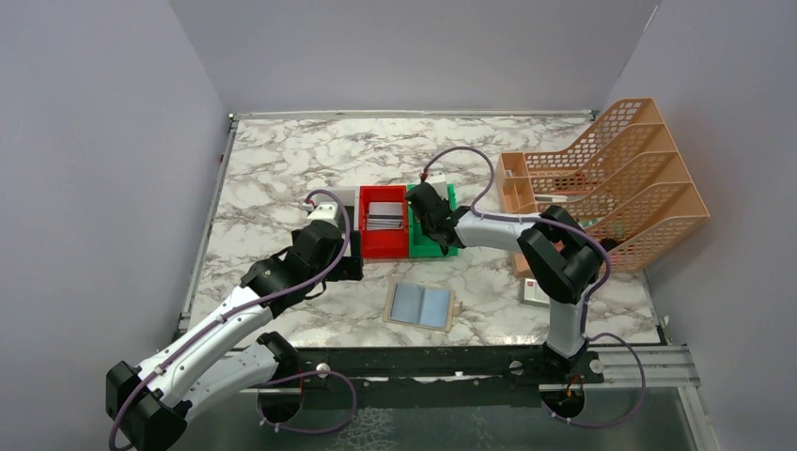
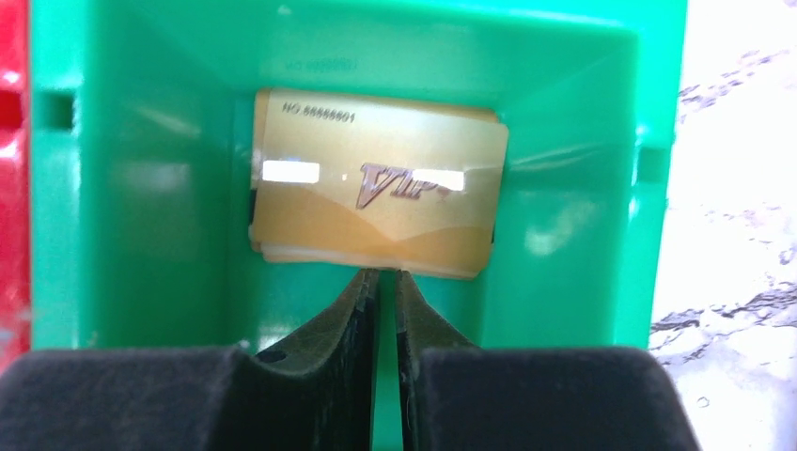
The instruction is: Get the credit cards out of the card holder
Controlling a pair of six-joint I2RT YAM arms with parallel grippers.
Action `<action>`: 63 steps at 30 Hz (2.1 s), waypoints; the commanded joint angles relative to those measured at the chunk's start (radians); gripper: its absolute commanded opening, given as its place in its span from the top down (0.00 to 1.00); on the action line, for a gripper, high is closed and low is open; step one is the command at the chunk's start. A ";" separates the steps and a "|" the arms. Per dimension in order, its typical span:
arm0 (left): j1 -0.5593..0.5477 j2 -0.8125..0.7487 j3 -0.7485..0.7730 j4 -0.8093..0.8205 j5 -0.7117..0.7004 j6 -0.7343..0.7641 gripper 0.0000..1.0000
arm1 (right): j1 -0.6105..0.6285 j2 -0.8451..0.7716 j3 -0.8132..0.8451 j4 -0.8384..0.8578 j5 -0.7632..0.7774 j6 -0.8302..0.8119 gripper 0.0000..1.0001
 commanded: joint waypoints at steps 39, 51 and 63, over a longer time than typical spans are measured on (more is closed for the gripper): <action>0.007 0.027 0.018 0.001 0.000 -0.004 0.01 | 0.576 -0.445 -0.387 -0.089 0.036 0.453 0.28; 0.006 0.017 0.016 0.002 0.002 -0.006 0.01 | 0.605 -0.168 -0.210 -0.329 0.109 0.591 0.28; 0.007 0.021 0.016 0.001 0.003 -0.005 0.01 | 0.613 -0.275 -0.330 -0.174 0.120 0.516 0.60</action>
